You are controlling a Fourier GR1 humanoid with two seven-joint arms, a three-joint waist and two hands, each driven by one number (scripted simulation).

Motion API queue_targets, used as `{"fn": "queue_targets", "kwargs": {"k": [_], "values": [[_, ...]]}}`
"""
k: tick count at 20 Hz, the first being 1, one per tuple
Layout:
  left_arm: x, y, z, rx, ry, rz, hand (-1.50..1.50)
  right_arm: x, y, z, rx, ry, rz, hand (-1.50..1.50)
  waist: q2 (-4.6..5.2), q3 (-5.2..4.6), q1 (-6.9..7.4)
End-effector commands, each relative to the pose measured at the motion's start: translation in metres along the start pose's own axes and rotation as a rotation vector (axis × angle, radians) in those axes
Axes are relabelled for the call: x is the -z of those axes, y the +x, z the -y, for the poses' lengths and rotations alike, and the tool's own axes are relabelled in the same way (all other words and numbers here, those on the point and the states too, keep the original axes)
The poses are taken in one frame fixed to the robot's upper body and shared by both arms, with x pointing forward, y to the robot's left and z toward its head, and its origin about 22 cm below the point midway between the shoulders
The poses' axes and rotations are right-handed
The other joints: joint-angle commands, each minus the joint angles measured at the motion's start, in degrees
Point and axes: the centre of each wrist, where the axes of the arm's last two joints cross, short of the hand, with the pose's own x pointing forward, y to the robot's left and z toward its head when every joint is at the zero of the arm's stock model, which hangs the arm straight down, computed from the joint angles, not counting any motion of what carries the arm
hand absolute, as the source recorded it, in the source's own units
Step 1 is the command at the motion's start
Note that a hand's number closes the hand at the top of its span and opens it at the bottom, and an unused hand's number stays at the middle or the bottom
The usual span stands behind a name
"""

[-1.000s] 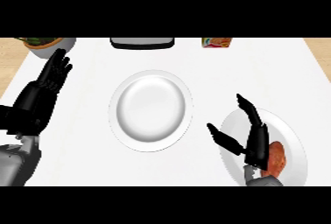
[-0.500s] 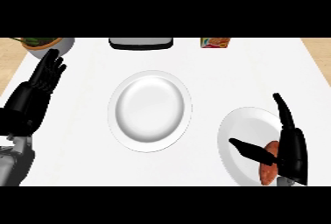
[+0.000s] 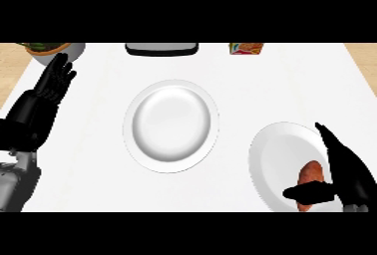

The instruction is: Pick the sweet potato from the plate and place it in the plate

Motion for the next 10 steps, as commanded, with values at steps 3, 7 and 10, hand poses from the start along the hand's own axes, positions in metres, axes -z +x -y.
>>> {"fn": "queue_targets", "kwargs": {"k": [3,7,10], "values": [[0.006,0.001,0.007,-0.007,-0.001,0.004,0.00,-0.012,0.029,0.029,-0.146,0.167,-0.152,-1.50,0.10,0.25,0.56],[0.004,-0.002,0.007,-0.007,-0.002,-0.013,0.00,-0.012,0.032,0.034,-0.166,0.164,-0.204,-1.50,0.07,0.28,0.46],[0.005,0.003,-0.009,0.001,-0.012,0.011,0.00,0.019,0.017,0.022,-0.191,0.144,-0.244,-1.50,0.18,0.34,0.76]]}}
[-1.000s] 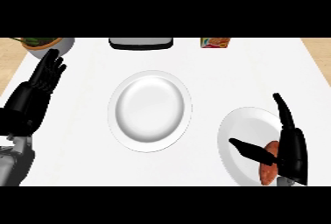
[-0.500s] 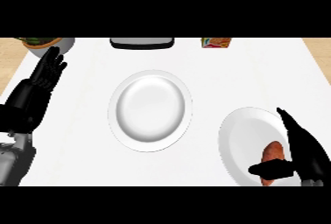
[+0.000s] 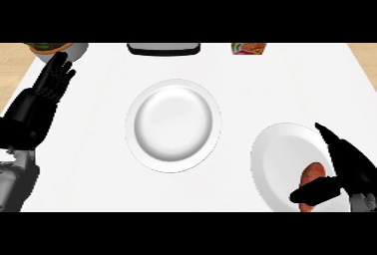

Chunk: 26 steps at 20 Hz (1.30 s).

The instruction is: Pick the sweet potato from the plate and place it in the plate

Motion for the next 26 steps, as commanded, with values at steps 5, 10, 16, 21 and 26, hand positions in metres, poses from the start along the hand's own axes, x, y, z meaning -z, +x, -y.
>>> {"fn": "queue_targets", "kwargs": {"k": [5,10,16,21,26], "values": [[-0.005,-0.003,0.001,-0.006,-0.007,0.001,0.00,0.019,-0.005,-0.018,-0.133,0.040,-0.245,-1.50,0.02,0.06,0.17],[0.003,0.006,-0.001,0.010,0.000,0.007,0.00,0.023,-0.028,-0.024,-0.135,0.071,-0.269,-1.50,-0.02,0.10,-0.40],[0.005,-0.007,0.008,-0.007,0.008,-0.007,0.00,0.022,-0.036,-0.051,-0.135,0.125,-0.272,-1.50,-0.02,0.09,-0.53],[-0.001,0.006,0.015,-0.003,-0.010,0.010,0.00,0.051,-0.042,-0.062,-0.120,0.152,-0.286,-1.50,-0.02,0.12,-0.15],[-0.001,-0.001,0.018,0.005,0.013,0.006,0.00,0.055,-0.044,-0.078,-0.163,0.164,-0.331,-1.50,-0.01,0.11,-0.21]]}}
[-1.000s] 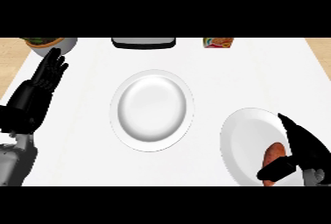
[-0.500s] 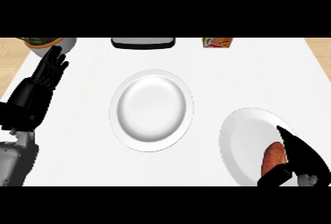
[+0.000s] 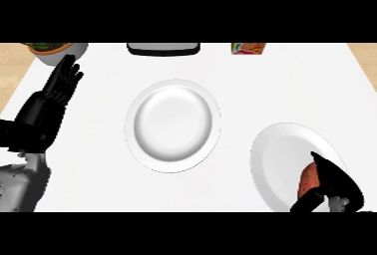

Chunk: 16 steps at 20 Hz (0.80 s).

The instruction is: Pick the sweet potato from the plate and place it in the plate

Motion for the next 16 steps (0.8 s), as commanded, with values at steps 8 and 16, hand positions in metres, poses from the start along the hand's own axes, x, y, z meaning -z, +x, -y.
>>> {"fn": "queue_targets", "kwargs": {"k": [8,16], "values": [[0.018,-0.002,0.002,-0.002,0.006,-0.005,0.00,0.013,-0.007,0.002,-0.039,-0.260,0.051,1.50,0.00,0.00,-0.34],[0.001,-0.014,-0.004,-0.007,0.020,-0.033,0.00,-0.009,-0.044,-0.017,-0.159,-0.457,0.151,1.50,-0.15,-0.02,-1.18]]}}
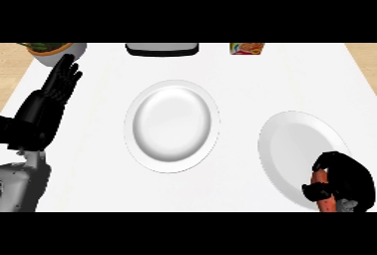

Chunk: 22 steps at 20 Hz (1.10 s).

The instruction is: Pick the sweet potato from the plate and place it in the plate

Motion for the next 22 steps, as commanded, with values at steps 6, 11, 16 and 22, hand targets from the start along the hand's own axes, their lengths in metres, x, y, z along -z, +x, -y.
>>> {"fn": "queue_targets", "kwargs": {"k": [6,11,16,22], "values": [[0.008,0.000,-0.008,0.005,0.015,-0.010,0.00,-0.062,-0.036,0.014,-0.045,-0.229,0.171,1.50,0.03,0.14,-0.85],[0.001,-0.005,-0.007,0.001,0.019,0.019,0.00,-0.100,-0.014,0.036,0.092,-0.269,0.319,1.50,0.07,0.13,-0.28],[-0.003,0.001,0.003,0.000,-0.013,-0.007,0.00,-0.132,0.007,0.075,0.304,-0.346,0.557,1.50,-0.08,0.17,0.46],[0.010,0.010,-0.005,-0.001,-0.016,0.008,0.00,-0.169,0.051,0.086,0.437,-0.301,0.713,1.50,0.22,0.10,0.92]]}}
